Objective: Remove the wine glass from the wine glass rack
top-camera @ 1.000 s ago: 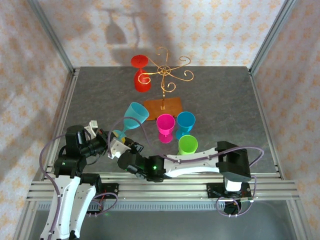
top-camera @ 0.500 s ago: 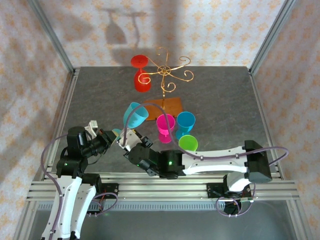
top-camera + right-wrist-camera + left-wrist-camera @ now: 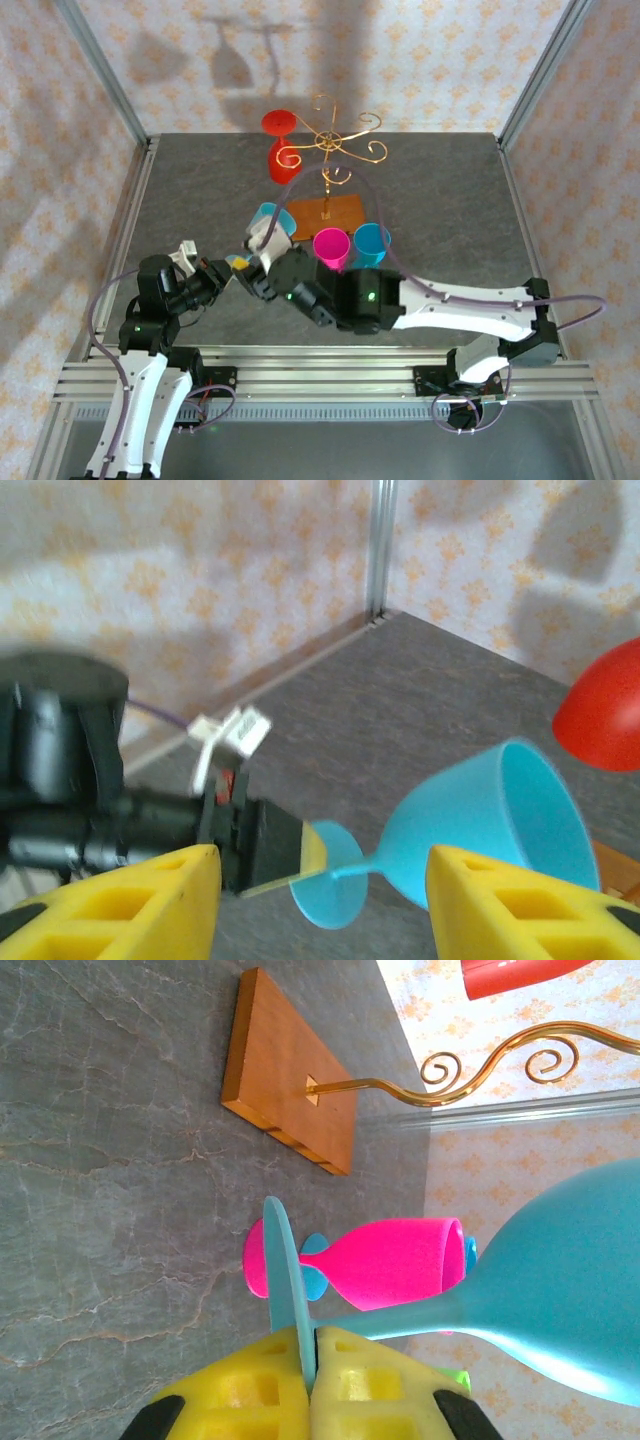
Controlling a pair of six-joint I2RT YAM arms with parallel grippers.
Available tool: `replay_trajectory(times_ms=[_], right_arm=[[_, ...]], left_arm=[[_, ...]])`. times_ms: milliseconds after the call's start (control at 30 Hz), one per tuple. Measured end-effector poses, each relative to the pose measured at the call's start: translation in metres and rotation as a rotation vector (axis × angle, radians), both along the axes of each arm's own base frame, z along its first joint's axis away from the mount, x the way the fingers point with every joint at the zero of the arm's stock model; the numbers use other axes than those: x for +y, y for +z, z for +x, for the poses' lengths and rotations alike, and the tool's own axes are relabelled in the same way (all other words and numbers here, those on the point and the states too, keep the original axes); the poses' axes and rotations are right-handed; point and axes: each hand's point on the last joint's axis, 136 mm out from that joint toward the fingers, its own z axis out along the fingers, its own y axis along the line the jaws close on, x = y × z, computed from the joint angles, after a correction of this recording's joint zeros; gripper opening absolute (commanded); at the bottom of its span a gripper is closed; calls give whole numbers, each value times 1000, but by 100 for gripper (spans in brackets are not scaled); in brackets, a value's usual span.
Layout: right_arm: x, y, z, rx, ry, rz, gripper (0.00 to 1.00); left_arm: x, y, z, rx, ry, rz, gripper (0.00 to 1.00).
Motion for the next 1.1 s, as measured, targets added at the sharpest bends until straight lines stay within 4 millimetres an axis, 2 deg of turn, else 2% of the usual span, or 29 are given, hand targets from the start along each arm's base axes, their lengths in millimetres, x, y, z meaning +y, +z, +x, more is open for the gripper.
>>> replay_trajectory(times_ms=[100,267,467,600,767,1100], right_arm=[[-9,23,12,56,-4,53,61],[-14,27,27,168,22,60,63],[-18,2,51,290,29,18,65],[-16,-15,59,353,40,-6,64],[-9,-31,63,414,66,-20,63],[9,-44,59,486,133,-34,50]], left_arm=[[0,-3,-2,-11,1,-6,0],[-1,-7,-4,-24,9,-24,0],[-1,-2,-4,-57,17,-50,0],[-2,3,-3,-72,14,-62,0],[-4,4,-3,-75,5,-67,0],[-4,7,-4,-89,4,-72,0]])
